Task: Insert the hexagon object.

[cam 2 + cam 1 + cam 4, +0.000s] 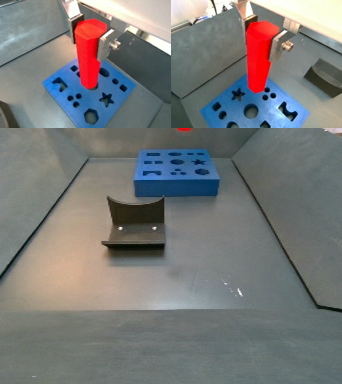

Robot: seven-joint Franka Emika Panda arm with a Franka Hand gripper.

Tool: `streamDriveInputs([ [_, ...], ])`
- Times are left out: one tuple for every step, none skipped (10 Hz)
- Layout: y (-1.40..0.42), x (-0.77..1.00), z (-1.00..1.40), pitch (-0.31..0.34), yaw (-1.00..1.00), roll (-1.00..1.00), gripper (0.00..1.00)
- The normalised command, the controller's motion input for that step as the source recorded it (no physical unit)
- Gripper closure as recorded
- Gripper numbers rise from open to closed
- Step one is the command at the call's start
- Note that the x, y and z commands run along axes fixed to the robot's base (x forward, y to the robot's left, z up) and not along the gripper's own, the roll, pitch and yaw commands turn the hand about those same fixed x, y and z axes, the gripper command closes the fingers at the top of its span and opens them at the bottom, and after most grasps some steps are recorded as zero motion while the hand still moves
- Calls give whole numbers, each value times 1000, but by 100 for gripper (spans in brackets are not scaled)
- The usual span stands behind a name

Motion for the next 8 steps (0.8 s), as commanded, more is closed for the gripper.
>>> streamDriveInputs([
  [71,-369,-500,-50,-883,1,100],
  [117,-409,-611,-66,-849,7,100],
  [123,-414,-634,-69,-846,1,100],
  [49,-331,-706,-67,-914,0,100],
  [71,-311,-660,-80,-911,0,100],
  [86,-291,-611,-89,-909,9,100],
  [94,-251,-526,-107,-906,17,100],
  [229,-86,-211,-40,-763,24,100],
])
